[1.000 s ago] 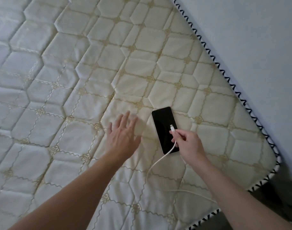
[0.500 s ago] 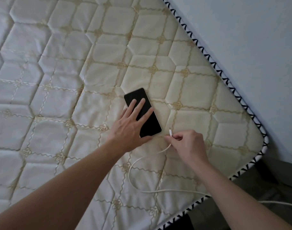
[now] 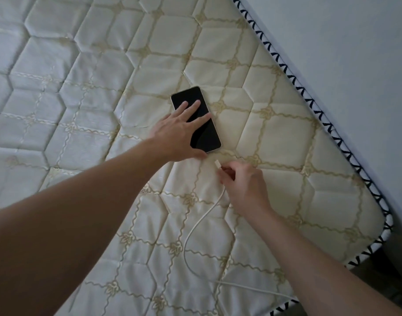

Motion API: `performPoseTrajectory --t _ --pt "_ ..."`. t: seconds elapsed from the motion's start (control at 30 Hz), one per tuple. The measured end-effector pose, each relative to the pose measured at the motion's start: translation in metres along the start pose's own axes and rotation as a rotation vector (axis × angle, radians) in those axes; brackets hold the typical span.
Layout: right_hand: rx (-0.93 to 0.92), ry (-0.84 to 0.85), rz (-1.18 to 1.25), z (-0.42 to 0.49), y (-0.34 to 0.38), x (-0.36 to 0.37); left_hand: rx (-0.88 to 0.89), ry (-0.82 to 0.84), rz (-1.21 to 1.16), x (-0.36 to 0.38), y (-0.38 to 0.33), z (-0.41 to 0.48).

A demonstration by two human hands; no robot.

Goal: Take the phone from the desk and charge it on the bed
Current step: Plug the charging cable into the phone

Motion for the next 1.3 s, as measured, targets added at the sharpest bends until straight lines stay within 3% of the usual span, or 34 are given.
performPoseTrajectory --t 0.23,0.4,0.87,1.3 --pt "0.022 -0.086 -0.082 0.004 0.006 0.007 0.033 -0.042 -0.041 -0.005 0.006 0.001" --pt "-0.014 -0.156 -0.239 0.007 0.012 0.011 -0.016 -0.173 -0.092 -0.011 0.016 0.000" --pt "-0.024 -0.354 -0.304 0.006 0.020 0.020 -0.017 -0.105 -0.151 0.002 0.022 0.013" --pt "-0.129 -0.361 -0.434 0.005 0.029 0.031 0.013 -0.124 -0.165 0.004 0.023 0.012"
Point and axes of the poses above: each hand's wrist, its own z-axis towards the middle knuckle, its own x-axis out of the palm, y = z × x, the point moved 6 cm from there along z, towards the middle knuckle, and after that the axes turned 13 degrees about y, right-handed, at the moved point
